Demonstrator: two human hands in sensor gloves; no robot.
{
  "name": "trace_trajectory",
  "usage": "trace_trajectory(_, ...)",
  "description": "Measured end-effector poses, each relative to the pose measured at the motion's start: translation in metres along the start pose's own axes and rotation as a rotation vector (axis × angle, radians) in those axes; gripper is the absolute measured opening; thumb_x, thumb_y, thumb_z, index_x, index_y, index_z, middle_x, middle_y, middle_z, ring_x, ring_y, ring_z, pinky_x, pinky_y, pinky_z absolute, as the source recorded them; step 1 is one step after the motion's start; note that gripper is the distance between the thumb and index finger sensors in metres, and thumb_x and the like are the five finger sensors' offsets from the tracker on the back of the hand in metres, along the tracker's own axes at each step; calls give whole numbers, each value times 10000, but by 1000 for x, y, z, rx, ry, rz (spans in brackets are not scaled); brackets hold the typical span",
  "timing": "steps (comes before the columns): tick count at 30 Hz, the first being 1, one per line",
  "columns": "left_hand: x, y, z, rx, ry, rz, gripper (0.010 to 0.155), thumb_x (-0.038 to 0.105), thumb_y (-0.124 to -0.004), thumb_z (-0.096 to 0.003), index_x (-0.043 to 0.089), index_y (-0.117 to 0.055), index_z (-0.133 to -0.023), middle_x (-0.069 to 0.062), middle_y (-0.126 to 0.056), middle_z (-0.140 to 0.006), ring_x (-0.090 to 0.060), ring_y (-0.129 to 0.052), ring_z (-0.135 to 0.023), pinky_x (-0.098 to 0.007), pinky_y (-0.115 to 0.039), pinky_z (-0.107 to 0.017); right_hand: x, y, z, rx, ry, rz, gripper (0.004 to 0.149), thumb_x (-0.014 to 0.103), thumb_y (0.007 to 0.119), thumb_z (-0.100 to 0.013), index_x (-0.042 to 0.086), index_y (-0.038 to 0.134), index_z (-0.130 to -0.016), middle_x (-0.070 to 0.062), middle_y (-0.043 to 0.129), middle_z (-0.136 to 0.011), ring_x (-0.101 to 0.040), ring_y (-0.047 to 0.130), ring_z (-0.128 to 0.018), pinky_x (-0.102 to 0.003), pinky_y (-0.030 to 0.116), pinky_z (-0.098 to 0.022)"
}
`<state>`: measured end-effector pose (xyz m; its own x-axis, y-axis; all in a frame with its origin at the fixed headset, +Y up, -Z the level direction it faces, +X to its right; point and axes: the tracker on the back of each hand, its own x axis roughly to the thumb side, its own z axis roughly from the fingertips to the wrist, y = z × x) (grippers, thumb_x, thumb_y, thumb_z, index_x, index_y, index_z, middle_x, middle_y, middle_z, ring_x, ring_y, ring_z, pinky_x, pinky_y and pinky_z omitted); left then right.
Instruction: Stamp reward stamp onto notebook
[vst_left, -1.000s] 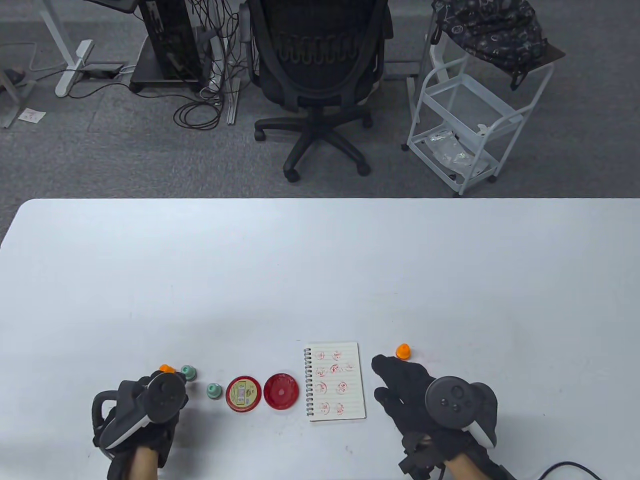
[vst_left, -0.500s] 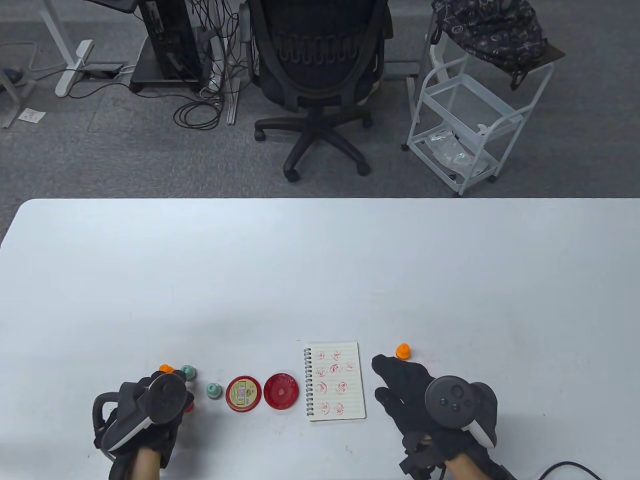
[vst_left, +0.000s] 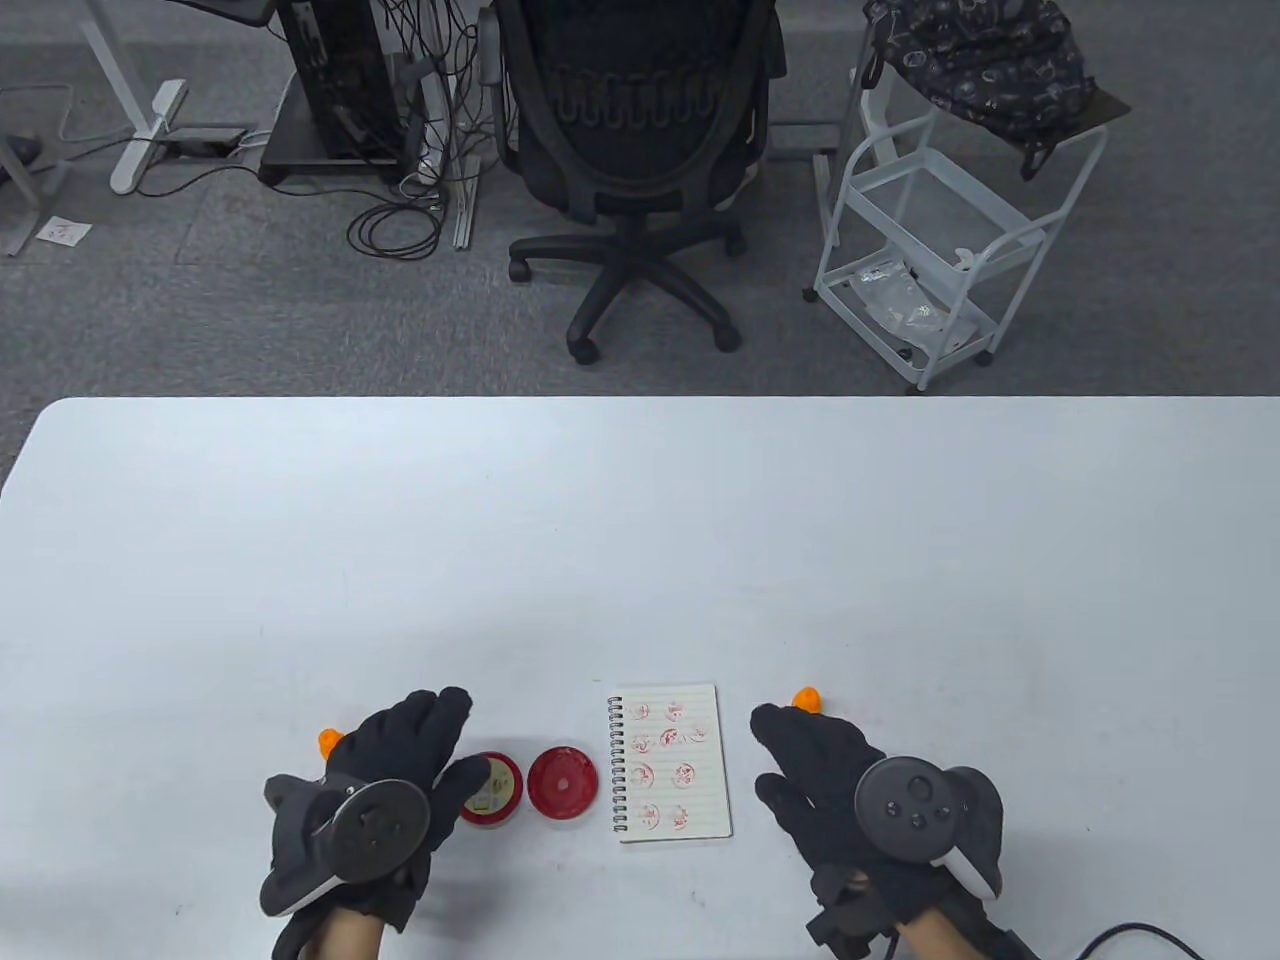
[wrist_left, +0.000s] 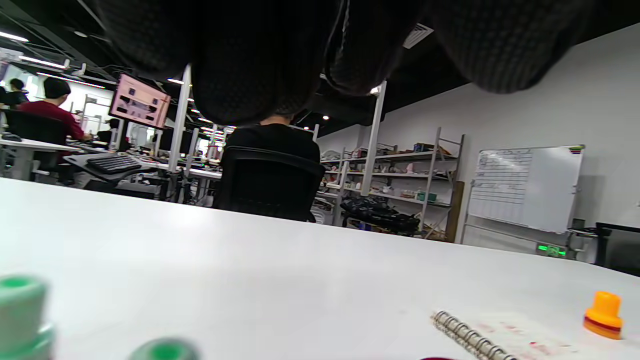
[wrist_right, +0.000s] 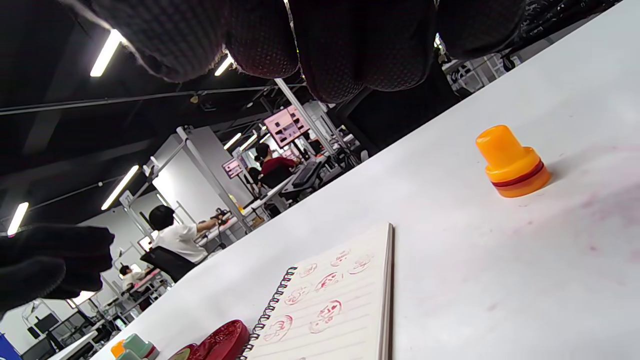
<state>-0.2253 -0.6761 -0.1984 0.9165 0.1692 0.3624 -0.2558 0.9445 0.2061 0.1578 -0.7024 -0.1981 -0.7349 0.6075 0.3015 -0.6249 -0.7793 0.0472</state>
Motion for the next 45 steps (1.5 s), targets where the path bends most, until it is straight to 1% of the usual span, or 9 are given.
trace_trajectory(6,27,-7,-19,19,-74,20,659,501,-795,-487,133,-765,-1033,-195,-795,-1008,-443,-867,-789,-589,-716,-597,-5,2,-1,9,30,13,620,428,743,-432,212,624,-1002,-114,678,-1018,-434,688,-927,-615,601,-669)
trace_trajectory(9,34,-27,-19,29,-103,45,649,490,-792,-494,119,-776,-1027,-206,-805,-998,-456,-869,-779,-595,-715,-591,-9,1,-2,2,46,28,618,428,743,-432,213,627,-1000,-114,678,-1018,-434,689,-926,-616,599,-671)
trace_trajectory(13,41,-42,-12,-77,-157,-69,639,489,-783,-497,120,-783,-1019,-199,-812,-990,-447,-874,-775,-592,-718,-590,-15,0,-4,-2,71,38,618,428,744,-432,209,631,-999,-115,676,-1020,-435,684,-928,-619,595,-672)
trace_trajectory(17,47,-38,-6,-77,-190,-115,630,492,-762,-505,126,-783,-1018,-192,-816,-987,-442,-879,-772,-586,-722,-591,-21,-7,-4,-36,94,58,619,427,744,-432,213,625,-1000,-112,675,-1020,-435,677,-934,-621,591,-675)
trace_trajectory(22,50,-26,-1,-10,-208,-98,621,486,-758,-508,120,-796,-1008,-196,-823,-981,-444,-881,-766,-587,-722,-588,-28,-10,-4,-58,129,61,617,424,744,-431,213,626,-998,-107,674,-1021,-434,673,-937,-620,590,-676)
trace_trajectory(31,41,-25,-1,-21,-182,-84,609,478,-761,-509,118,-807,-999,-194,-832,-973,-440,-890,-758,-584,-728,-584,-52,-16,-15,-117,270,68,645,426,774,-427,209,607,-1011,-99,650,-1039,-443,628,-966,-621,570,-690)
trace_trajectory(34,40,-25,-1,-24,-181,-86,605,476,-760,-510,120,-810,-995,-193,-832,-972,-440,-890,-758,-584,-729,-583,-60,-12,-28,-66,389,90,685,447,786,-418,221,564,-1026,-85,615,-1057,-434,602,-985,-614,558,-707)
trace_trajectory(39,41,-25,-2,-29,-186,-94,593,469,-758,-513,118,-822,-986,-190,-838,-966,-437,-893,-755,-583,-731,-582,-79,15,-51,158,569,131,820,483,789,-391,218,385,-1054,-87,517,-1077,-426,553,-1005,-604,533,-728)
trace_trajectory(45,44,-24,-2,-35,-165,-123,591,471,-756,-515,115,-830,-980,-195,-843,-961,-440,-896,-749,-584,-731,-579,-80,34,-70,221,611,297,824,482,813,-365,223,424,-1044,-74,567,-1032,-397,547,-962,-585,506,-736)
